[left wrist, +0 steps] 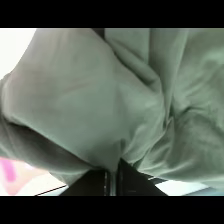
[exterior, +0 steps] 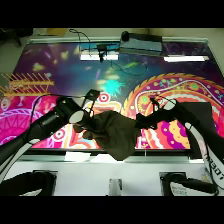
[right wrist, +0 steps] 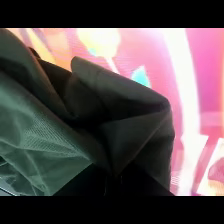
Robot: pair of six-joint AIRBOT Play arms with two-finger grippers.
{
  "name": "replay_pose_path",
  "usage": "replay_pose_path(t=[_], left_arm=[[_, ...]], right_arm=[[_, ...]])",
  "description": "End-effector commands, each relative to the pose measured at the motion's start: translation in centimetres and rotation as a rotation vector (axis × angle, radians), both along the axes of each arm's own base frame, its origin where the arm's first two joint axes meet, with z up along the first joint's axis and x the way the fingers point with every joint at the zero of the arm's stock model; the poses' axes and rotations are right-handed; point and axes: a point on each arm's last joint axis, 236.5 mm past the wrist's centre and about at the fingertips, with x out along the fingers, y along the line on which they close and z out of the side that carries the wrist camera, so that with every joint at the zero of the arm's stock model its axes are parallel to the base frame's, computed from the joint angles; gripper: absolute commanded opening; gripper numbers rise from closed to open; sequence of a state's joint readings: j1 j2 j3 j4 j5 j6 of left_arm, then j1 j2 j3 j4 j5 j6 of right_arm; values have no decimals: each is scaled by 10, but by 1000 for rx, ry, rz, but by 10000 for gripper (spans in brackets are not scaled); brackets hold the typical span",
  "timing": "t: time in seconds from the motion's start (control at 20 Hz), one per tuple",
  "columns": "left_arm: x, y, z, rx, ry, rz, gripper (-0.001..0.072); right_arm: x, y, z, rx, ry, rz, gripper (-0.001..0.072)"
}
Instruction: Fold the shirts.
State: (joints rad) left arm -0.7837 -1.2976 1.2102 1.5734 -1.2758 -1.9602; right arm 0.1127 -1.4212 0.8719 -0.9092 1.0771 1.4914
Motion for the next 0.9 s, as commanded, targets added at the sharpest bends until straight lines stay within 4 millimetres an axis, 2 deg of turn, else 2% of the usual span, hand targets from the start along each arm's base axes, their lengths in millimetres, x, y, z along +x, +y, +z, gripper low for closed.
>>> replay_pose_path(t=[0.0, 0.05, 0.1, 0.15, 0.2, 0.25, 0.3, 0.35, 0.4, 0.45, 0.5, 0.55, 0.65, 0.75, 0.85], left_arm=[[7, 6, 27, 16, -61, -134, 39], [20, 16, 48, 42, -117, -144, 39], [36, 28, 75, 62, -187, -122, 38], [53, 40, 112, 64, -275, -84, 39], [66, 50, 153, 38, -362, -43, 38], [73, 57, 201, -24, -456, -13, 39], [74, 66, 249, -94, -551, 24, 38], [71, 76, 295, -163, -649, 55, 39], [62, 86, 344, -240, -756, 78, 39], [49, 95, 388, -320, -860, 88, 39], [34, 100, 426, -401, -953, 85, 39], [22, 103, 454, -471, -1034, 77, 39], [2, 107, 491, -576, -1148, 59, 38], [-13, 104, 507, -656, -1178, 35, 38], [-15, 100, 509, -675, -1174, 25, 38]], right_arm=[[14, -7, 38, -51, -126, 155, 28], [28, -13, 68, -88, -221, 211, 28], [45, -22, 109, -144, -351, 256, 29], [61, -33, 155, -206, -487, 271, 29], [73, -44, 213, -270, -650, 259, 29], [76, -52, 271, -310, -800, 227, 29], [70, -58, 332, -333, -959, 177, 29], [55, -62, 382, -333, -1082, 127, 29], [33, -65, 425, -312, -1187, 66, 29], [9, -67, 456, -275, -1258, 2, 29], [-12, -68, 473, -238, -1294, -42, 29], [-30, -68, 482, -213, -1308, -60, 29], [-54, -68, 483, -172, -1276, -97, 29], [-69, -69, 477, -156, -1227, -110, 29], [-74, -69, 465, -173, -1181, -88, 29]])
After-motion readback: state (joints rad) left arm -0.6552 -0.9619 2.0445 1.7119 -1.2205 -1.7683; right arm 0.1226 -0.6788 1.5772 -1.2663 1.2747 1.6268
